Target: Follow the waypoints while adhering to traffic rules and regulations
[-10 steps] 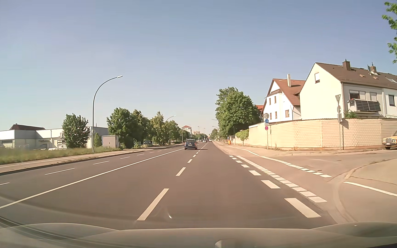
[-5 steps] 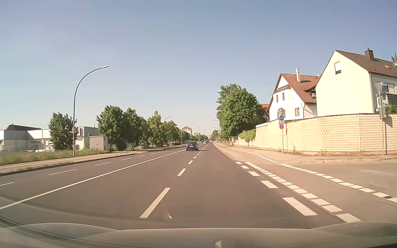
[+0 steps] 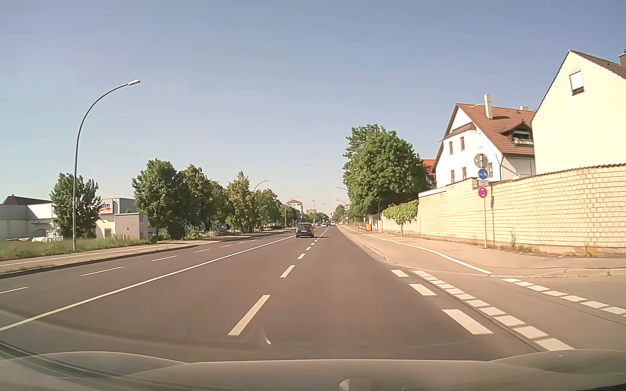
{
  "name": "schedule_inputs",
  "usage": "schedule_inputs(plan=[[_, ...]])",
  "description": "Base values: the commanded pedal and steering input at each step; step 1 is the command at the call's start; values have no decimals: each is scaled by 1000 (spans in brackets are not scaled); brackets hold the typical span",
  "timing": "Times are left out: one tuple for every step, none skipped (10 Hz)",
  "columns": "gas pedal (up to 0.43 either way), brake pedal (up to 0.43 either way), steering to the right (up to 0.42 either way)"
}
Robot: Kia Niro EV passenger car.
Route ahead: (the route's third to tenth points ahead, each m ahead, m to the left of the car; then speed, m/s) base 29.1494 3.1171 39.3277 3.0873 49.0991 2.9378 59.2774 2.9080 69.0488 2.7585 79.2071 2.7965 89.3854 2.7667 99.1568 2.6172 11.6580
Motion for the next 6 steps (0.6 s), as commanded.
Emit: schedule_inputs(plan=[[177, 0, -4], [177, 0, -3], [177, 0, -3], [177, 0, -3], [177, 0, -3], [177, 0, -3]])
